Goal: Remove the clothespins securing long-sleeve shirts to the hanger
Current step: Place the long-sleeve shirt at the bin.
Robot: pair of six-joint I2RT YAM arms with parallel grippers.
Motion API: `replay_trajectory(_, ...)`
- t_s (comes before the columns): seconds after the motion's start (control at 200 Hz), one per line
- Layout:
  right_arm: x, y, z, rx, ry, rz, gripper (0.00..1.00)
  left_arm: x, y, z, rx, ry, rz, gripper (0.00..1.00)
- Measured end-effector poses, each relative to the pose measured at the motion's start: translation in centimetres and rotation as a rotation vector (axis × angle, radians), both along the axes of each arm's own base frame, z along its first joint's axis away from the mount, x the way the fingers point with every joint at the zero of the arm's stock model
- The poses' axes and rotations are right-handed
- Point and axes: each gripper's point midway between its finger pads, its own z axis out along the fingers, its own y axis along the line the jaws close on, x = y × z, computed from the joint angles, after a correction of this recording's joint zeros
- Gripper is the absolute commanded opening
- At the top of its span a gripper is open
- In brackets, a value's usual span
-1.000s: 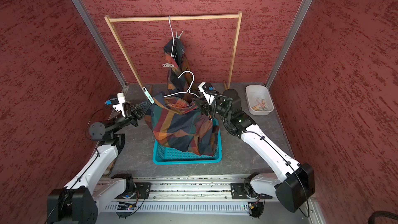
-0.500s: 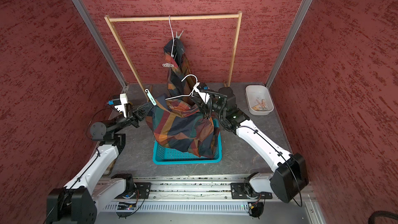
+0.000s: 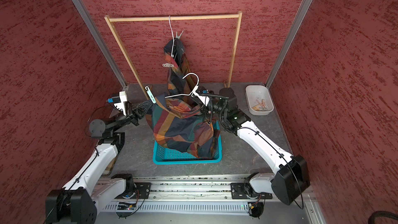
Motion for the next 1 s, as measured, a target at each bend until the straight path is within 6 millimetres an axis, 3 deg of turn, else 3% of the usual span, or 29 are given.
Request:
replay_trajectory(0.085,0.1,0.0,0.1,-0.011,-0.021,-0.010,0.00,0.2,0.2,0.1,0.008,0.005,0.024,0.61)
replay_trajectory(0.18,0.1,-0.1,0.4,-0.016,-0.045,-0.025,0.00,0.5,0.8,0.5,0.020,0.017,0.050,0.77)
replay_trajectory(0.346,-0.1,-0.4,0.8,-0.030,-0.099,-0.057,0.00,0.5,2.5,1.1,0.028,0.030,0.112,0.79)
replay_trajectory(0.556,0.1,-0.3,0.6,-0.092,-0.183,-0.125,0.00,-1.1,3.3,2.6,0.070,0.009,0.171,0.80)
replay_trajectory(0.832,-0.1,0.2,0.1,-0.173,-0.265,-0.157,0.00,-5.3,0.7,7.9,0.219,-0.134,0.134,0.78)
replay_trajectory(0.997,-0.6,0.3,0.4,-0.200,-0.304,-0.144,0.00,-4.9,-0.7,8.0,0.290,-0.125,0.091,0.76)
